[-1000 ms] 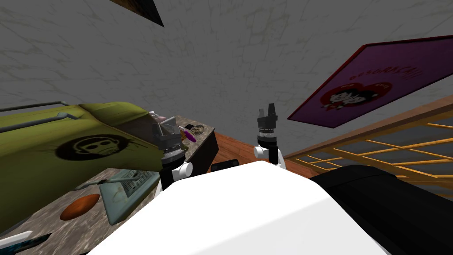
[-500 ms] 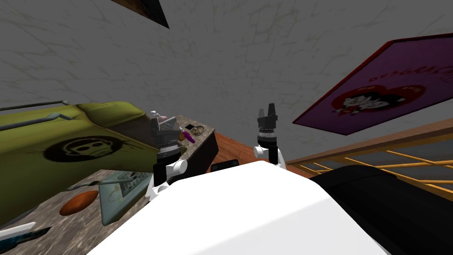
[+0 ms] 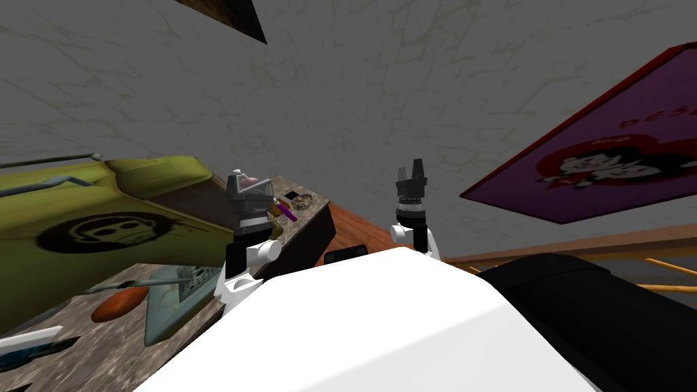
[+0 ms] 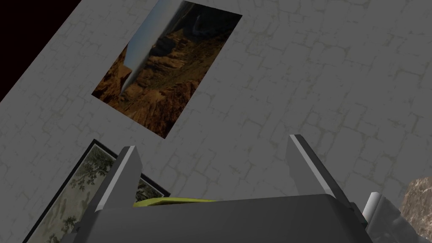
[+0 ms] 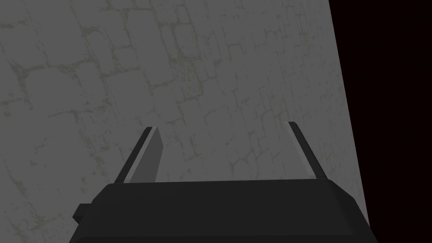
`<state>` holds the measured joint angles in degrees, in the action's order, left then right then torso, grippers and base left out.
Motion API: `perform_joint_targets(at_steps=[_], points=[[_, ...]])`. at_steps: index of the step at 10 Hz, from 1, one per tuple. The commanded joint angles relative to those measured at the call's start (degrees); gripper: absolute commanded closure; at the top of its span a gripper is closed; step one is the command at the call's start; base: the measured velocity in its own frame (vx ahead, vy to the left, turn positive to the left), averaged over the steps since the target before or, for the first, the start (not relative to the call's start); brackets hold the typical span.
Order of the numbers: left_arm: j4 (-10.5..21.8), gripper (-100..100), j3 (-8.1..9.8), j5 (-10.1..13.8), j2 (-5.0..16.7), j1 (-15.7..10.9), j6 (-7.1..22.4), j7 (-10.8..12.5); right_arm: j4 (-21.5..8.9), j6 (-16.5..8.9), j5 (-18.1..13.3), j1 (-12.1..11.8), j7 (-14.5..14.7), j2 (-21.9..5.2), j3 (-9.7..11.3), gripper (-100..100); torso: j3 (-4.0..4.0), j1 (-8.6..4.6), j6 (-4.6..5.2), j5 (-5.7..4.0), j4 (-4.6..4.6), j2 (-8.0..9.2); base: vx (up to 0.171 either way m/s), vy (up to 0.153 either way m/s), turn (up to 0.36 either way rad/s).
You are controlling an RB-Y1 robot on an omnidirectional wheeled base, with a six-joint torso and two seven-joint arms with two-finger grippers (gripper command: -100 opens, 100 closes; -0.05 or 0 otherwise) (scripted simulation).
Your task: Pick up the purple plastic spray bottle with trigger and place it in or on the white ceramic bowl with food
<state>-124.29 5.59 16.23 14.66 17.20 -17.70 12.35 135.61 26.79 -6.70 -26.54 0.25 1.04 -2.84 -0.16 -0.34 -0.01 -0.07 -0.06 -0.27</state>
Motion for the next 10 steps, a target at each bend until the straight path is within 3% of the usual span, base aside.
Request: perform_joint_targets(at_steps=[1,3,6,8,9,10], points=[[0.3,-100,0.73,0.7,0.4,-1.0,2.0,1.1,0.0,0.0,0.0,0.0,0.0,0.0,0.0,0,0.0,0.0,0.0,0.0,0.0,0.0,0.043,-0.073,0.068],[1.2,-100,3.32,3.0,1.4,-3.7,5.6,4.3,0.0,0.0,0.0,0.0,0.0,0.0,0.0,0,0.0,0.1,0.01,0.02,0.0,0.0,0.069,-0.079,0.137],[1.7,-100,4.73,4.2,1.7,-5.0,8.5,6.0,0.0,0.0,0.0,0.0,0.0,0.0,0.0,0,0.01,0.05,0.0,0.01,0.0,0.01,0.047,-0.079,0.084],[3.0,-100,7.74,6.6,2.1,-7.4,12.1,9.4,0.0,0.0,0.0,0.0,0.0,0.0,0.0,0,0.03,0.14,0.0,0.03,0.01,0.05,0.063,-0.094,0.148],[3.0,-100,7.74,6.6,2.1,-7.4,13.1,9.4,0.0,0.0,0.0,0.0,0.0,0.0,0.0,0,-0.04,-0.03,0.0,0.0,-0.01,-0.07,0.068,-0.1,0.071],[3.8,-100,9.33,7.9,2.2,-8.6,14.9,11.2,0.0,0.0,0.0,0.0,0.0,0.0,0.0,0,-0.04,0.02,0.03,-0.01,-0.02,-0.06,0.038,-0.08,0.114]])
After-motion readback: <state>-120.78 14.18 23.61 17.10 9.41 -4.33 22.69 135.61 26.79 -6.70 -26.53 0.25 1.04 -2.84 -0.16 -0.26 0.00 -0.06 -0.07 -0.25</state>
